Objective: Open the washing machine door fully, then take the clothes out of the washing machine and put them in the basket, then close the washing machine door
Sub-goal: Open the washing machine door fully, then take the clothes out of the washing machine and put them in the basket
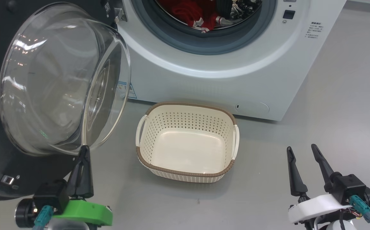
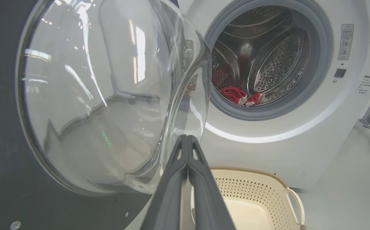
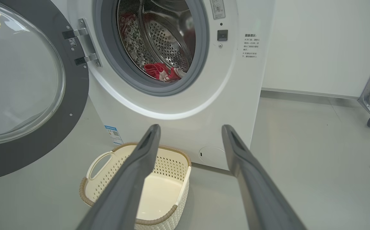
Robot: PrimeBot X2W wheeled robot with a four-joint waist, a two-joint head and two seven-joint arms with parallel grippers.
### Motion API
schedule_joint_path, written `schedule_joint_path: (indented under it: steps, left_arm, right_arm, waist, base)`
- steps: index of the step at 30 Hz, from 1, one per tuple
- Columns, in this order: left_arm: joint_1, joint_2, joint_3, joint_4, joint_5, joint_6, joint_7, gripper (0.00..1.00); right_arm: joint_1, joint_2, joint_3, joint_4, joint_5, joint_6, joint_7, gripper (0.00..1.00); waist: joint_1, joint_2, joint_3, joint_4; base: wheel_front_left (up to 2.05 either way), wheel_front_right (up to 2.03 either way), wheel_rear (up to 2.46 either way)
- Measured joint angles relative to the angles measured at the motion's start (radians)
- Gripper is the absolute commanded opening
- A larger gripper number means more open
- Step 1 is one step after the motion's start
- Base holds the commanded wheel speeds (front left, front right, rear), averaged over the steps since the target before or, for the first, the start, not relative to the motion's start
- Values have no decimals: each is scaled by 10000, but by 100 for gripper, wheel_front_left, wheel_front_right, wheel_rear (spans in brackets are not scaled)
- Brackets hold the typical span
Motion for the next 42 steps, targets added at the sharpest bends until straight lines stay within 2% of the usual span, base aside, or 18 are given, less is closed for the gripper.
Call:
schedule_joint_path:
  steps: [12,13,14,16,18,19,30,34,42]
  left_arm:
    - [223,-50,-654,125,173,-96,-98,0]
    - [223,-50,-677,136,201,-96,-115,7]
    - [224,-52,-696,151,211,-96,-115,23]
    - [225,-54,-696,178,211,-96,-115,42]
    - [229,-54,-671,196,211,-92,-117,90]
    - [234,-54,-652,205,211,-84,-117,100]
    - [317,-61,-531,330,211,-29,-119,100]
    - [316,-71,-621,376,236,-25,-115,100]
    - [315,-73,-543,437,259,21,-113,100]
  right_arm:
    - [-1,2,255,-23,92,2,0,100]
    - [-1,0,282,-31,94,2,0,100]
    - [0,0,299,-48,94,2,0,100]
    - [2,0,349,-90,107,2,0,100]
    - [2,0,393,-165,109,-2,0,100]
    - [2,0,408,-203,109,-8,0,100]
    - [58,0,418,-462,385,-194,0,100]
    - [174,0,316,-554,407,-337,0,100]
    - [273,6,428,-602,414,-366,0,100]
  waist:
    - [0,0,-184,-740]
    - [0,0,-205,-810]
    - [0,0,-227,-881]
    - [0,0,-269,-1029]
    - [0,0,-306,-1185]
    - [0,0,-322,-1264]
    - [0,0,-487,-2014]
    - [0,0,-540,-2132]
    - [0,0,-575,-2312]
  base:
    - [0,0,0]
    - [0,0,0]
    - [0,0,0]
    - [0,0,0]
    - [0,0,0]
    - [0,0,0]
    - [0,0,0]
    - [0,0,0]
    - [0,0,0]
